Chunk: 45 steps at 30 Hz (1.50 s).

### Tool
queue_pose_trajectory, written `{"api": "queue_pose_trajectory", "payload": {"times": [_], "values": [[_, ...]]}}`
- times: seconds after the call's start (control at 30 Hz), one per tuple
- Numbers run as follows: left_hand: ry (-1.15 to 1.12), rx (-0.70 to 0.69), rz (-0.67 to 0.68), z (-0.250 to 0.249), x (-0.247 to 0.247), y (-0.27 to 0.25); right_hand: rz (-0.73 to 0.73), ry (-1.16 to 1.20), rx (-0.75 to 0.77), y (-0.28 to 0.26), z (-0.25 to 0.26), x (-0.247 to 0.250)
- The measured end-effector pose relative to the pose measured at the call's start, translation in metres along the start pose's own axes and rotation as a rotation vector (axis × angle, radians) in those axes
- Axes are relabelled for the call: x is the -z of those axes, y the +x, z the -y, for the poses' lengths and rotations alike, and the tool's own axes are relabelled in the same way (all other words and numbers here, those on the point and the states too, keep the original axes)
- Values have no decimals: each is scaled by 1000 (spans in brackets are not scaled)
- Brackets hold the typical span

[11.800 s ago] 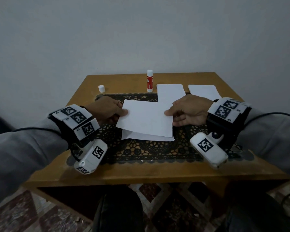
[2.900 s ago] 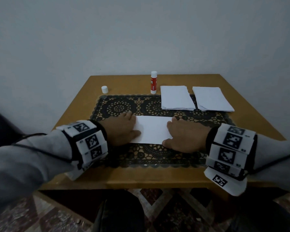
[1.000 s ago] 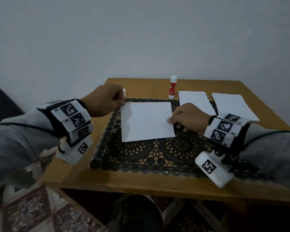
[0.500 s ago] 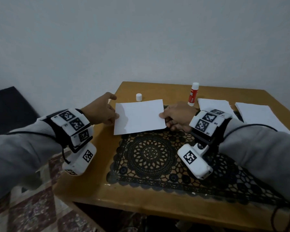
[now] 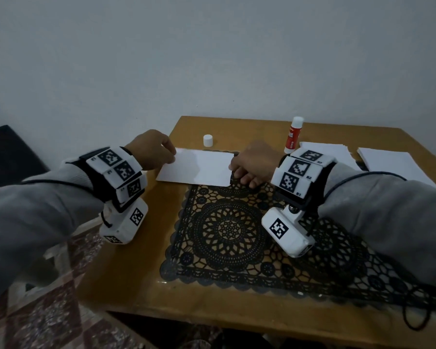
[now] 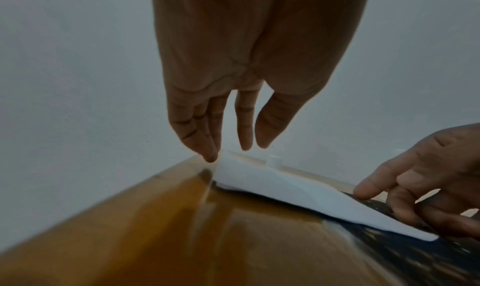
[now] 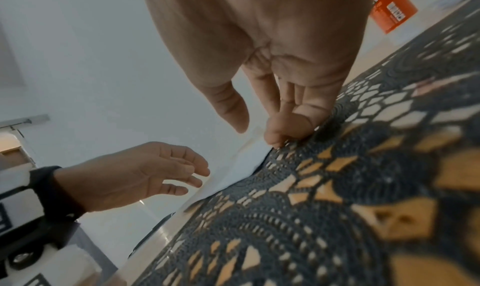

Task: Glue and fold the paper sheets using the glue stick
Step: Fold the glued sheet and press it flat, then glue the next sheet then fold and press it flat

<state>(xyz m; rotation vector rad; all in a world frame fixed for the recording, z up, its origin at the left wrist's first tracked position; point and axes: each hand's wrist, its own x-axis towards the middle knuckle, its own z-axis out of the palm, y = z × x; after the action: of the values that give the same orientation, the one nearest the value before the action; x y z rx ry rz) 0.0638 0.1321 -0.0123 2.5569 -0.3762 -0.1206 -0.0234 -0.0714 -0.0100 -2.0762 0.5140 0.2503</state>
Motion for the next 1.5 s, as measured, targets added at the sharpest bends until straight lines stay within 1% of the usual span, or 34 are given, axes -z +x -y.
{"api": "queue_pose_trajectory", "payload": {"times": [0.07,0.2,0.3,0.4,0.47,0.53,0.57,0.67,0.83,0.9,0.97,1.03,1.13,1.27,1.5], "values": [[44,2,38,0,-1,-3,31,-52,-22,1,1,-1],[97,-5,56,-1,-2,-8,108,-120,-29,-1,2,-1],[111,-5,60,-4,-2,-11,187,-110,-16,-5,1,-1],[141,4,67,-7,-2,-15,189,-80,28,-11,-3,1],[175,-3,60,-10,-1,-20,152,-21,89,-16,-11,8],[235,-55,45,-20,0,-27,115,11,164,-25,-24,19],[266,-96,38,-27,-1,-31,96,-16,202,-30,-31,27],[295,-246,37,-58,-9,-40,14,-173,281,-44,-57,56],[294,-510,85,-122,-39,-54,-188,-381,302,-63,-99,110],[306,-597,111,-148,-54,-59,-286,-513,335,-69,-115,130],[339,-667,136,-172,-71,-59,-374,-583,346,-73,-131,145],[394,-694,179,-193,-89,-55,-423,-576,349,-73,-143,156],[482,-682,246,-219,-112,-46,-448,-526,356,-69,-151,164],[576,-691,302,-237,-138,-34,-484,-435,335,-65,-152,165],[691,-705,302,-253,-164,-28,-503,-332,288,-62,-154,166]]}}
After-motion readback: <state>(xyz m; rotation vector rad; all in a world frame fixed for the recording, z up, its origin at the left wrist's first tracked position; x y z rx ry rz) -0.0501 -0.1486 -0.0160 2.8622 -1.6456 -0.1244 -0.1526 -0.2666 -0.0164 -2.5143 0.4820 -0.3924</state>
